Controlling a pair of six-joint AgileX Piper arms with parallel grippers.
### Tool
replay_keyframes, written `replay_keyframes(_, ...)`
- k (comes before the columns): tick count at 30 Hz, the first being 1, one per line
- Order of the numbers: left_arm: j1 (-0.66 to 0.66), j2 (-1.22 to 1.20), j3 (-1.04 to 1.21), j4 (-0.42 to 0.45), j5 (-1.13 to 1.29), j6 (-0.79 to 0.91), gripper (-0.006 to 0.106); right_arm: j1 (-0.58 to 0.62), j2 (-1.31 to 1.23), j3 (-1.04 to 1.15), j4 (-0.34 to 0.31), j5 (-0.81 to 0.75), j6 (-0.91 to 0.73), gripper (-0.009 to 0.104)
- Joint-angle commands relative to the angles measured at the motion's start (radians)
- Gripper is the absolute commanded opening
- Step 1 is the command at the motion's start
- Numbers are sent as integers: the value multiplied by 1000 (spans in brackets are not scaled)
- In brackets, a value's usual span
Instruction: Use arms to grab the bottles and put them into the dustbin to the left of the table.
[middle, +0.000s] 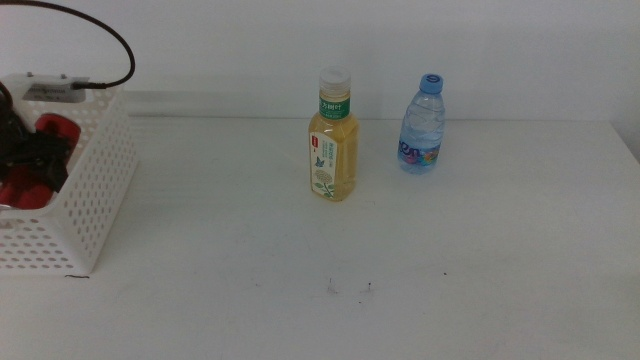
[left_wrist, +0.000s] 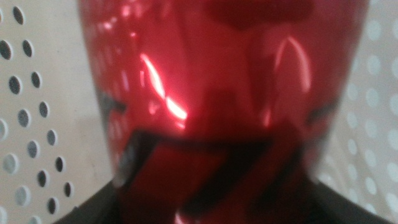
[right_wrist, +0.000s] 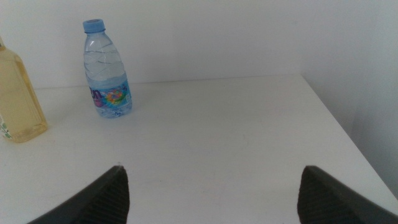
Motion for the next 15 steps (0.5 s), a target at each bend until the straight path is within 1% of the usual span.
replay_keyframes(1, 1, -10, -11, 5, -23, 1, 69, -4, -5, 4, -5, -10, -3, 90)
replay_keyframes(3, 1, -14, -19, 10, -18, -11, 80, -4, -5, 4, -5, -10, -3, 90)
replay_keyframes(6, 1, -31, -39, 19, 7, -51, 92, -4, -5, 4, -5, -10, -3, 90)
replay_keyframes(7, -1, -39, -39, 23, 7, -61, 94, -4, -5, 4, -5, -10, -3, 90)
replay_keyframes(11, -25, -116, -41, 26, 7, -88, 94, -4, -5, 4, -5, -10, -3, 90)
replay_keyframes(15, -93, -243, 17, -8, 3, -78, 94, -4, -5, 4, -5, -10, -3, 90)
